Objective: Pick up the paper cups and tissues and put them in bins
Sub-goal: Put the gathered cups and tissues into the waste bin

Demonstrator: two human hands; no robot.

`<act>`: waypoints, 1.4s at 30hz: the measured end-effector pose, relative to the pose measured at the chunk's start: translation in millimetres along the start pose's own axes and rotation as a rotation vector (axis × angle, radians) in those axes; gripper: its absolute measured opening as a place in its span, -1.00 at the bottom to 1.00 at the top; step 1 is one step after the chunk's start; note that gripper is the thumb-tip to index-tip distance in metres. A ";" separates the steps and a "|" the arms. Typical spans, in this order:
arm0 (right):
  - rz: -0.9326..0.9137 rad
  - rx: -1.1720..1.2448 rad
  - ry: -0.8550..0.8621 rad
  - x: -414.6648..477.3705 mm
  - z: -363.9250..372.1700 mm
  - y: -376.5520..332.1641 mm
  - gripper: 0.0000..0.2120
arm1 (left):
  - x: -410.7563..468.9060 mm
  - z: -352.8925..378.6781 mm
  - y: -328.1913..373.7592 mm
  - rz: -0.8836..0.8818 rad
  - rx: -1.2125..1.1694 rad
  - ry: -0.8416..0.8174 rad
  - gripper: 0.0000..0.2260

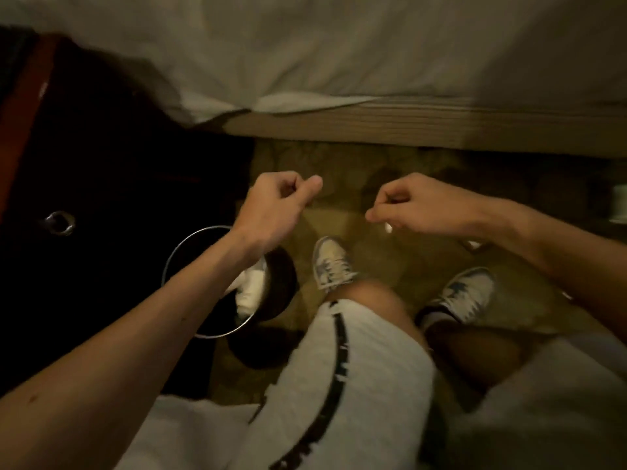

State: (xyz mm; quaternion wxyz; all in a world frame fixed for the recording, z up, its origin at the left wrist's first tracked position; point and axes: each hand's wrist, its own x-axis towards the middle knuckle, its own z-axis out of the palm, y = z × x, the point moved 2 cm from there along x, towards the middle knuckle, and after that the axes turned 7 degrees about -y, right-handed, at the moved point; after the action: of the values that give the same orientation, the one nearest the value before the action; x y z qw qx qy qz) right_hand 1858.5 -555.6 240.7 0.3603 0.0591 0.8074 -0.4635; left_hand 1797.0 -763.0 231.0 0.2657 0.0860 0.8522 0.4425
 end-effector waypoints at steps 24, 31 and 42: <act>0.499 1.027 0.681 52.6 -18.7 443.3 -0.66 | 256.2 449.0 -42.6 -0.188 0.511 -0.803 -0.35; 0.473 1.190 0.805 88.8 -7.1 470.2 -0.70 | 265.3 483.4 -58.4 -0.208 0.406 -0.969 -0.42; 0.268 1.010 0.767 140.1 -39.8 441.3 -0.51 | 290.7 431.5 -71.7 0.045 0.249 -1.035 -0.53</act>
State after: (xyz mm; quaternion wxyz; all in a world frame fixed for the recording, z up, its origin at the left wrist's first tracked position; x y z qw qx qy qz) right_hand 1924.3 -308.9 -147.5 0.0289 0.4828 0.5470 -0.6833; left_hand 1786.3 -388.9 -137.4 0.6297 0.3423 0.6535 0.2432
